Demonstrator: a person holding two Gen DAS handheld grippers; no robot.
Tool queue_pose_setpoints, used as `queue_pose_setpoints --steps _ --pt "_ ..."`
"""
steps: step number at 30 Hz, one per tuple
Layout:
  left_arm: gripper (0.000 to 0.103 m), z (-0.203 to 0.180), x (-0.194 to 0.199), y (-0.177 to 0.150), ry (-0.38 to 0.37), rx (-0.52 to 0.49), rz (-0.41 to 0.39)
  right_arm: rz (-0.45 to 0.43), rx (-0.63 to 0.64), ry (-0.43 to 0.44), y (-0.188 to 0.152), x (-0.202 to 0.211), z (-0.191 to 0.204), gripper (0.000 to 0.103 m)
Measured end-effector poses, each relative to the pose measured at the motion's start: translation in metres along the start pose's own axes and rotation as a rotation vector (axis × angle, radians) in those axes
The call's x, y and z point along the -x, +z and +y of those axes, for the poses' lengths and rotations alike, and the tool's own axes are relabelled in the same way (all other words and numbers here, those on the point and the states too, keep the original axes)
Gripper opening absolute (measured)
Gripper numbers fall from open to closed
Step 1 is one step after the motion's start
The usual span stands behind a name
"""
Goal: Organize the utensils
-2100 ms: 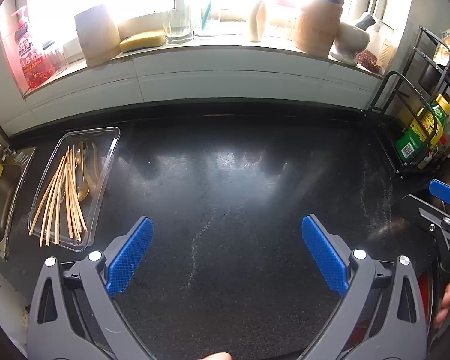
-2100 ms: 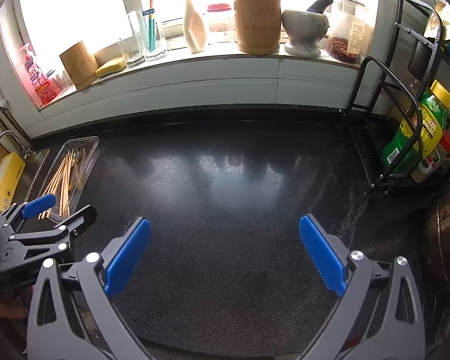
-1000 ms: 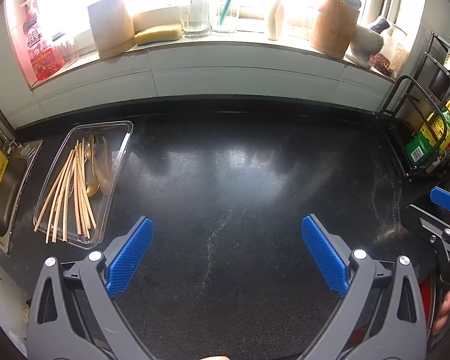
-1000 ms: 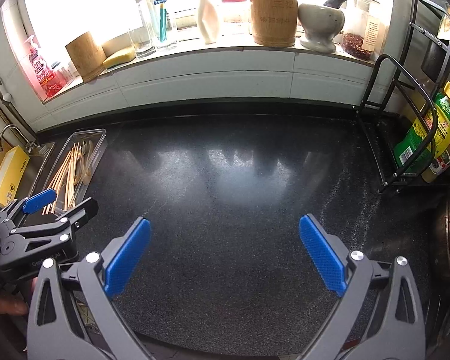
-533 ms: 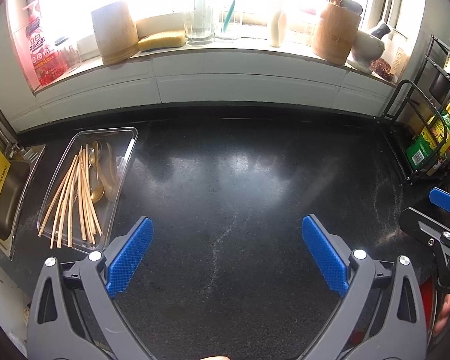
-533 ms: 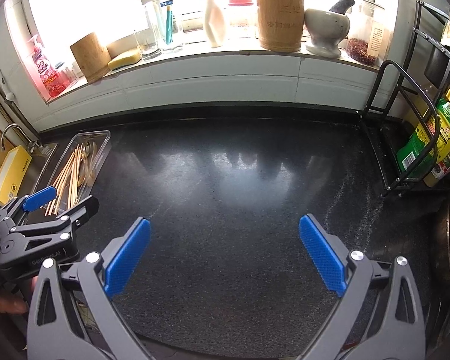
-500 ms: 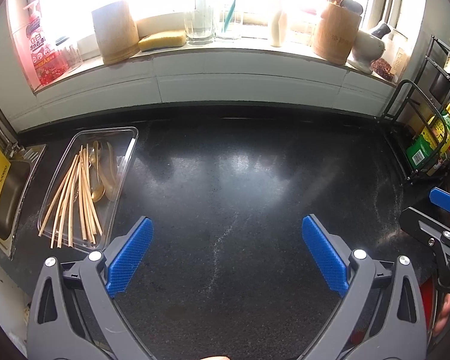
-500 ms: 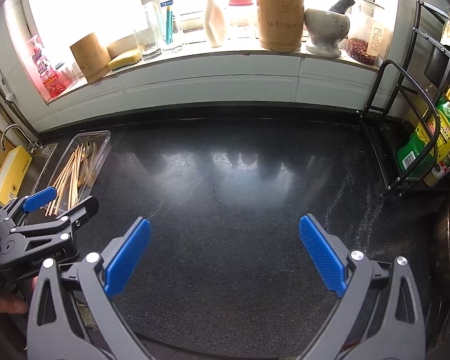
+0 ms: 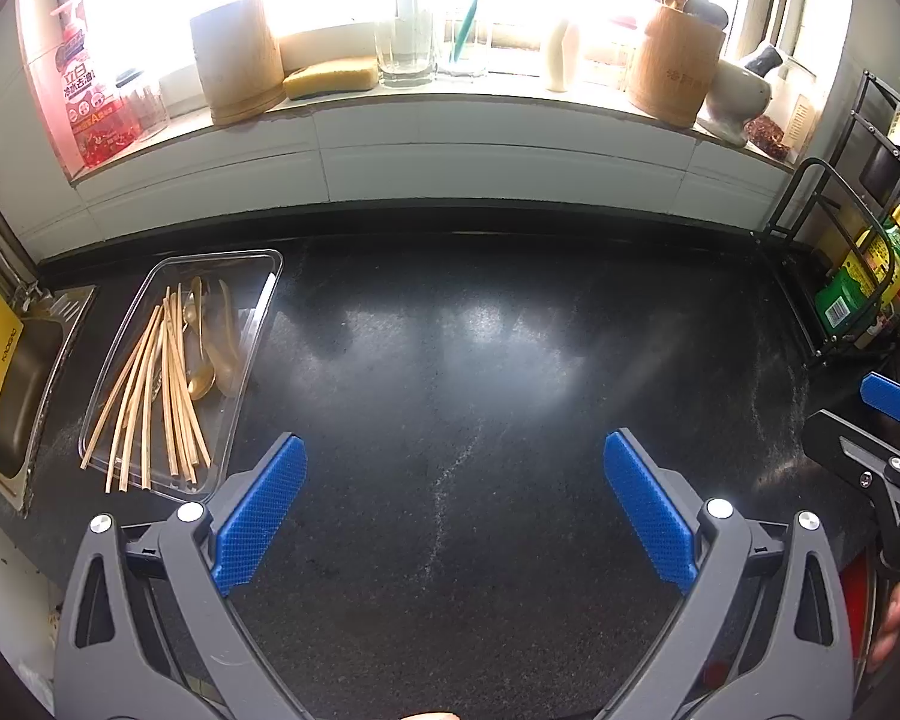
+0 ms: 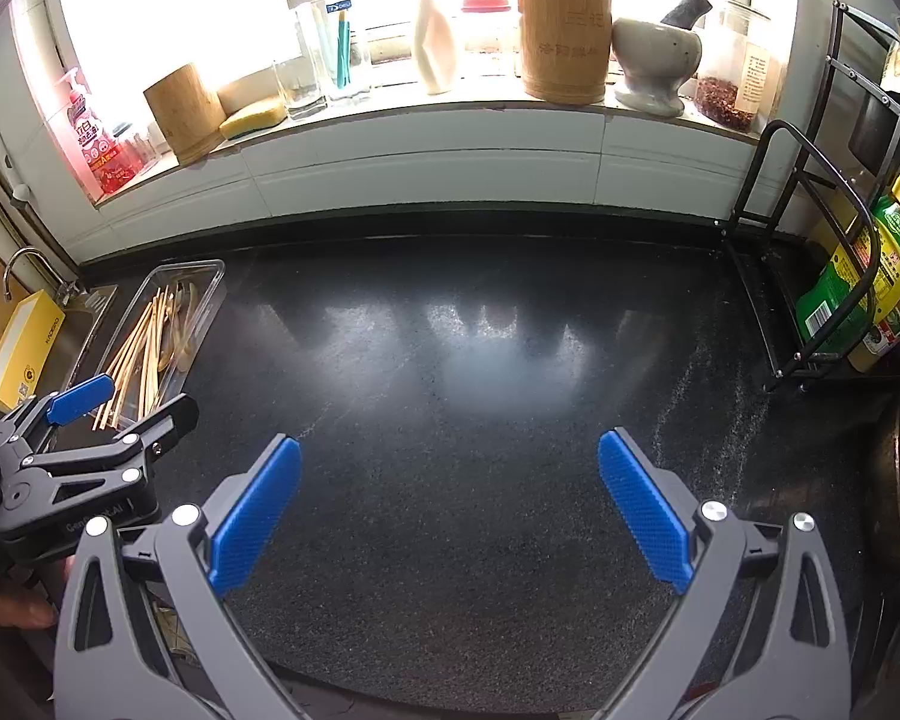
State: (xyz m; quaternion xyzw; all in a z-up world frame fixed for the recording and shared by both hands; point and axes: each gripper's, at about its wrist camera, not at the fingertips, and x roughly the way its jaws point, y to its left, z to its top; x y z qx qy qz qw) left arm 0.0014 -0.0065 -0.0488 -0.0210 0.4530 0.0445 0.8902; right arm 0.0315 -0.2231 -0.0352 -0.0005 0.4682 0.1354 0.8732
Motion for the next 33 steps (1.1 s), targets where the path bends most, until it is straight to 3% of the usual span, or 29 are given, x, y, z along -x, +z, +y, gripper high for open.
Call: queue_pose_setpoints --steps 20,33 --pt "0.097 -0.003 0.0 0.001 -0.012 0.003 0.0 0.001 -0.002 -0.001 -0.001 0.0 0.0 0.096" --pt "0.097 -0.015 0.006 0.004 -0.016 -0.038 -0.065 0.014 -0.007 0.0 0.002 -0.006 -0.002 0.096"
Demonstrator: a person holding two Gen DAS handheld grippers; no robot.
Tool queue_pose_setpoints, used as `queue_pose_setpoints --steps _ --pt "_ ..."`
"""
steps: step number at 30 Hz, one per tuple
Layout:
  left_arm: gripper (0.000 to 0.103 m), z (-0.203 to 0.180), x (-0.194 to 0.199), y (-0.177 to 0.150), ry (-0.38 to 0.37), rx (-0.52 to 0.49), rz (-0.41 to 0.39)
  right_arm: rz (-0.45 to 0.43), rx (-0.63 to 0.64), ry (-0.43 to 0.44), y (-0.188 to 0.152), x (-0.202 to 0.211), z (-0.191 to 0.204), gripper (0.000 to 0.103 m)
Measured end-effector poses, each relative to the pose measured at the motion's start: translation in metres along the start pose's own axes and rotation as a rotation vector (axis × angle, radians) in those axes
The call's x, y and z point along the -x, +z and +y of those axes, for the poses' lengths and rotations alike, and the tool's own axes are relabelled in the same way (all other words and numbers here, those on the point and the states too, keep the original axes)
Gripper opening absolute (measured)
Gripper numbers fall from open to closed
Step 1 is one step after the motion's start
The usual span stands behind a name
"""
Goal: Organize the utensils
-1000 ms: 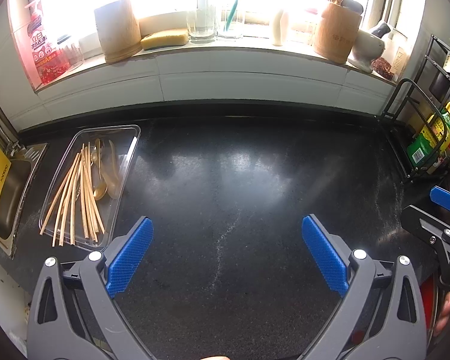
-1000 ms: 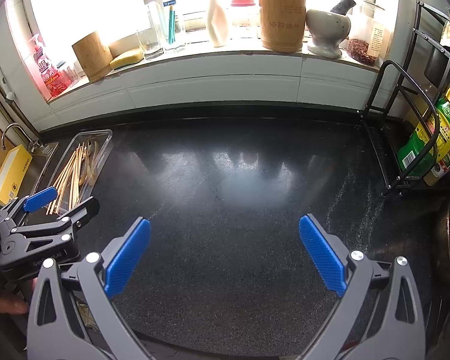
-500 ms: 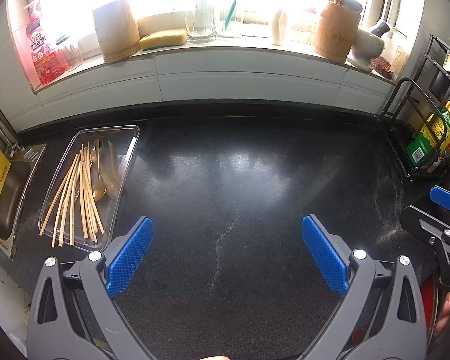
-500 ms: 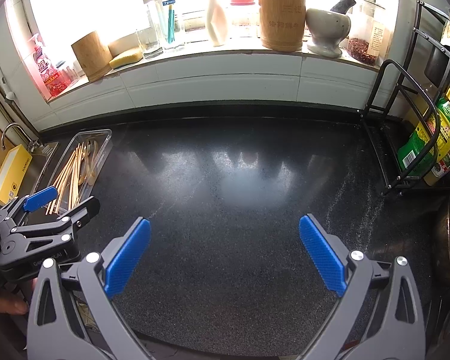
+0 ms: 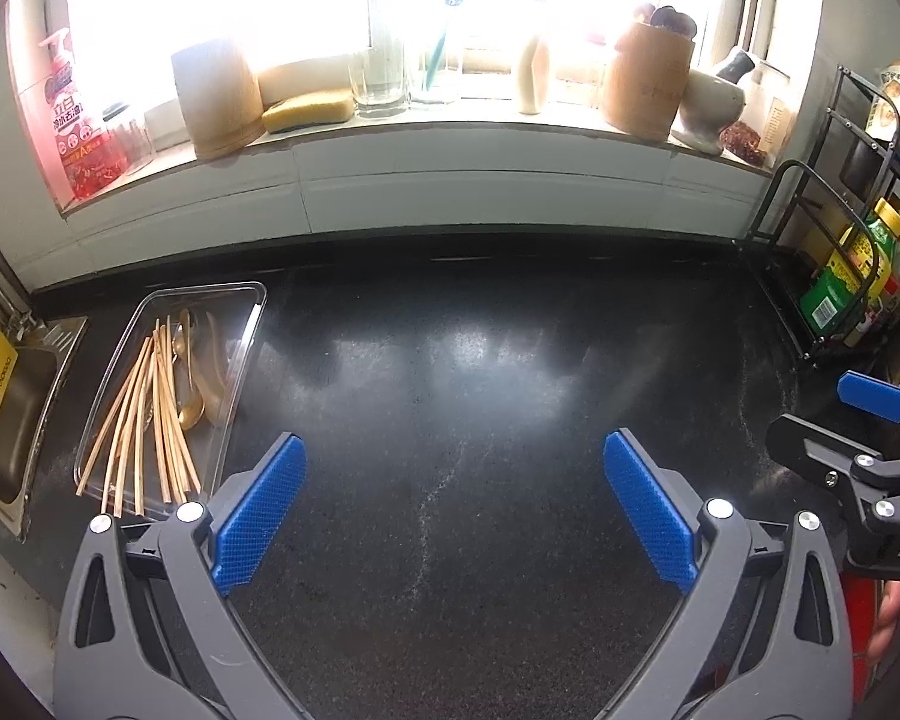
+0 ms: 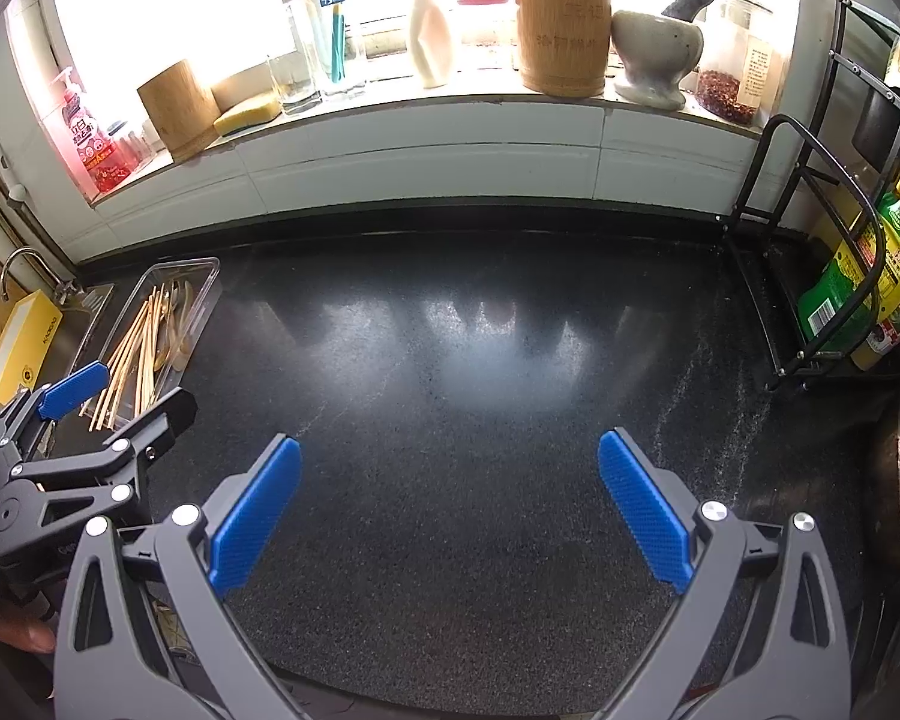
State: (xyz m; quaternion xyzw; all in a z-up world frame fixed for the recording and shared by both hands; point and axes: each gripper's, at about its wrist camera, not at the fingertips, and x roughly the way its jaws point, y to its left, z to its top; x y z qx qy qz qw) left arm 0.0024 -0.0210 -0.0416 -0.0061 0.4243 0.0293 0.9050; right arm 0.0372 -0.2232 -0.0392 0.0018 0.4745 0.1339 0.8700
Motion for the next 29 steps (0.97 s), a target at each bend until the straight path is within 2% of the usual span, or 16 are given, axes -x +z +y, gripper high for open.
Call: queue_pose_setpoints --steps 21,29 --pt "0.097 0.0047 -0.0042 -0.0014 -0.004 -0.013 0.02 0.005 0.004 0.001 0.001 -0.0023 0.0032 0.096" --pt "0.097 0.005 -0.0098 -0.0023 -0.029 -0.007 0.058 0.005 0.003 0.001 0.0004 -0.0022 0.0033 0.096"
